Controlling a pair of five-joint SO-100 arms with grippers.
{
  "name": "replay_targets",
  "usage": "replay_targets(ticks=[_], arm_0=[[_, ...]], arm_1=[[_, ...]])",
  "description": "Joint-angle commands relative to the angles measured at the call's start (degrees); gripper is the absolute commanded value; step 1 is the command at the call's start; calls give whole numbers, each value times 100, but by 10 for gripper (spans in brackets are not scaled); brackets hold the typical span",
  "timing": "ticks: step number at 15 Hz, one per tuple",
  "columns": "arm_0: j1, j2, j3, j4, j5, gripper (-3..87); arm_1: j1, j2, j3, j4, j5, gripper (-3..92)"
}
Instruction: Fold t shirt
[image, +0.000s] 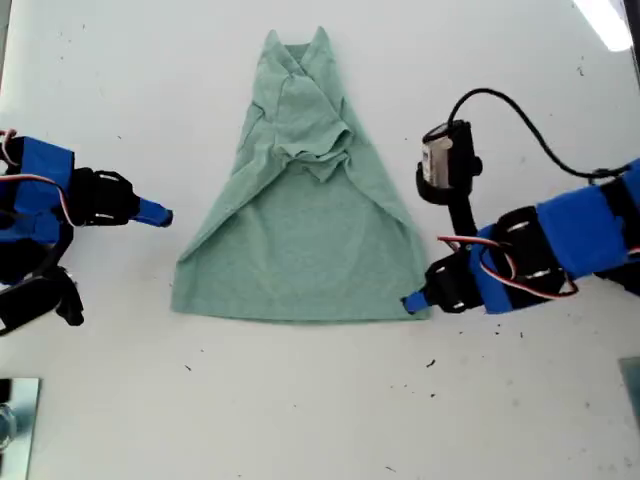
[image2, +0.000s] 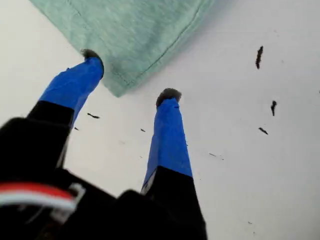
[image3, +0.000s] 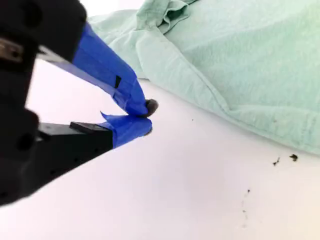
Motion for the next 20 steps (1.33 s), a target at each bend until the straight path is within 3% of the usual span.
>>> replay_targets(ticks=[1, 2, 3, 4, 6, 7, 10, 13, 18, 20], arm_0=[[-53, -35, -202, -132, 53, -3], [-44, -35, -202, -132, 53, -3], [-35, -35, -202, -132, 53, -3], [-26, -35, -202, -132, 44, -3], [-26, -35, -202, -132, 35, -3], [-26, -26, -202, -132, 26, -3], [-18, 18, -193, -123, 18, -3], [-44, 18, -202, -114, 18, -3], [9, 53, -193, -97, -35, -3], [-9, 53, -202, -88, -35, -3]], arm_1=[[-185, 26, 598, -791, 299, 211], [-229, 18, 940, -1195, 413, 171], [-264, 9, 1230, -1468, 571, 53], [-334, 97, 1477, -1521, 756, -2], [-431, 747, 1802, -1222, 826, -1], [-448, 1283, 1881, -747, 835, -1], [-439, 2698, 1046, 1916, 668, -1], [-44, 1793, -1213, 3498, -237, -1], [26, -1802, -5229, 3480, -1239, -1], [-70, -2725, -6012, 3111, -1310, -1]])
